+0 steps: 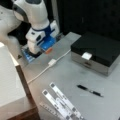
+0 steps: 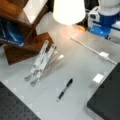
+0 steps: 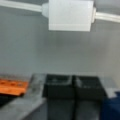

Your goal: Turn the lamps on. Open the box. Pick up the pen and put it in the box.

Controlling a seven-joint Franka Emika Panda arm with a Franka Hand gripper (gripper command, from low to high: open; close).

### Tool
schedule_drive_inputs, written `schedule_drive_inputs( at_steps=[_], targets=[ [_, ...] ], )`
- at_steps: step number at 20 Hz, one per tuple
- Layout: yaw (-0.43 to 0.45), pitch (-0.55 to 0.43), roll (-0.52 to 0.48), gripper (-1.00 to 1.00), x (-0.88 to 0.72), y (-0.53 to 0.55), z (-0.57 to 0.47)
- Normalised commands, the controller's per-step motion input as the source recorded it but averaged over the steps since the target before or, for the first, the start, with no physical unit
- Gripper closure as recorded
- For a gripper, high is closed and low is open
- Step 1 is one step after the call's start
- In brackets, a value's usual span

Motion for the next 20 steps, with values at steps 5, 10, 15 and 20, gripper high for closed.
schedule_drive_inputs(
  at_steps=[5, 10, 15, 20],
  targets=[
    [0.008, 0.136, -0.164, -1.0, 0.22, -0.11, 0.29],
    [-0.055, 0.144, -0.13, -1.0, 0.27, -0.11, 0.24],
    [-0.004, 0.158, -0.205, -1.0, 0.34, -0.09, 0.24],
    [0.144, 0.256, -0.206, -1.0, 0.4, 0.0, 0.29]
  ],
)
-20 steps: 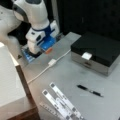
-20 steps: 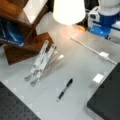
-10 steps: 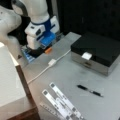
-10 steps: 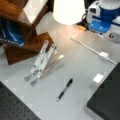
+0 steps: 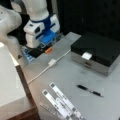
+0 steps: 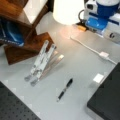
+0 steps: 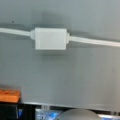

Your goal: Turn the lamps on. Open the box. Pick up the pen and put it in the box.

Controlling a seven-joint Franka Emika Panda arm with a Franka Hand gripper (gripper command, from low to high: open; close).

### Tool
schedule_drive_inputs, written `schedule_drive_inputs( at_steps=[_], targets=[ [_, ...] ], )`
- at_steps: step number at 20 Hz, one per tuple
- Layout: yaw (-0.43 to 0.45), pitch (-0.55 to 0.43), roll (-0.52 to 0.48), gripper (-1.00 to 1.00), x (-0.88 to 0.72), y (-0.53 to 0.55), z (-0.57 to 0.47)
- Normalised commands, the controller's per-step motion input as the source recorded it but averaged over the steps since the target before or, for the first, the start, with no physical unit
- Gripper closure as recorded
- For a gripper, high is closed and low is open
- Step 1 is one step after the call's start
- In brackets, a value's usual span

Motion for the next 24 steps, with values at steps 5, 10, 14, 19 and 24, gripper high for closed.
schedule_drive_inputs(
  at_steps=[5, 10, 14, 19, 24],
  targets=[
    [0.149, 0.394, -0.059, -1.0, 0.51, 0.03, 0.32],
    [0.158, 0.399, 0.045, -1.0, 0.66, 0.03, 0.29],
    [0.045, 0.567, 0.326, -1.0, 0.73, 0.06, 0.31],
    [-0.069, 0.475, 0.366, -1.0, 0.71, 0.09, 0.27],
    [-0.089, 0.29, 0.293, -1.0, 0.58, 0.17, 0.14]
  ],
)
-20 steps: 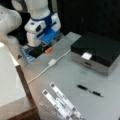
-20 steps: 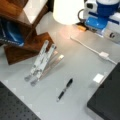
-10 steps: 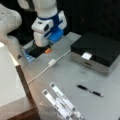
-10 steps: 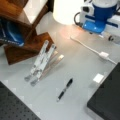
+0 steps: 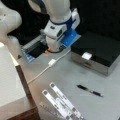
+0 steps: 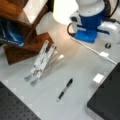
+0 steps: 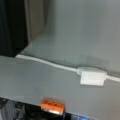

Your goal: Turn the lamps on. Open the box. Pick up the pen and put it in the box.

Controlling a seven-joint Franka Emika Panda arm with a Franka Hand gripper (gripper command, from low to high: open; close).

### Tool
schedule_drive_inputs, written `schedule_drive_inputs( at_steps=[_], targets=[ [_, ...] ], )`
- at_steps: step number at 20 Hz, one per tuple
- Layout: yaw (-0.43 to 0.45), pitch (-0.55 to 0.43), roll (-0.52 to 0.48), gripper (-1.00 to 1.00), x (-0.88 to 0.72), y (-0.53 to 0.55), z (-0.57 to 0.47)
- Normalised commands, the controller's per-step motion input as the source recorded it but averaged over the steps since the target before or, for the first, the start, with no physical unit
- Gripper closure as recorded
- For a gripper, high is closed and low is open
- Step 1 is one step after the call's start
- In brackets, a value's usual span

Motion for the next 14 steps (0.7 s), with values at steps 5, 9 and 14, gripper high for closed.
schedule_drive_inputs(
  at_steps=[5, 9, 14],
  targets=[
    [-0.093, 0.106, 0.266, -1.0, 0.38, 0.13, -0.07],
    [-0.097, -0.01, 0.349, -1.0, 0.23, 0.1, -0.2],
    [-0.037, -0.13, 0.352, -1.0, 0.12, 0.09, -0.25]
  ],
)
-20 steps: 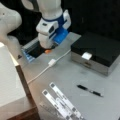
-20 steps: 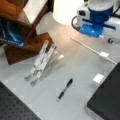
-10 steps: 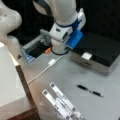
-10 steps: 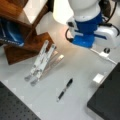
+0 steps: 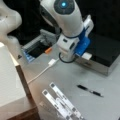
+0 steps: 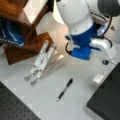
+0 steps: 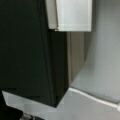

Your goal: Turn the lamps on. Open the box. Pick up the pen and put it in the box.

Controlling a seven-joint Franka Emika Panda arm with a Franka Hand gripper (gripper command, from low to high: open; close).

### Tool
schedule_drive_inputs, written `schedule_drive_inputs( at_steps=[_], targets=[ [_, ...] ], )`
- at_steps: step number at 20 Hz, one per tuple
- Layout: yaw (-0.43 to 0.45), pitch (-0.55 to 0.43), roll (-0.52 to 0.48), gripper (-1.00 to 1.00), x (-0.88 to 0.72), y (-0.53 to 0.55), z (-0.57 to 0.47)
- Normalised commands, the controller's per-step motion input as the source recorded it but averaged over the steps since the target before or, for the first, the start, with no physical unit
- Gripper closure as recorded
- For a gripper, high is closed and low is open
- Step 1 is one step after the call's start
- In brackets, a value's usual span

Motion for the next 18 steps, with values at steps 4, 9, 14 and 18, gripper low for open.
schedule_drive_inputs(
  at_steps=[4, 9, 14, 18],
  targets=[
    [-0.05, -0.157, 0.344, -1.0, 0.12, 0.2, -0.22],
    [-0.076, -0.118, 0.307, -1.0, 0.02, 0.13, -0.21],
    [-0.081, -0.105, 0.2, -1.0, -0.06, 0.01, -0.17],
    [-0.082, -0.115, 0.147, -1.0, -0.09, -0.05, -0.2]
  ],
)
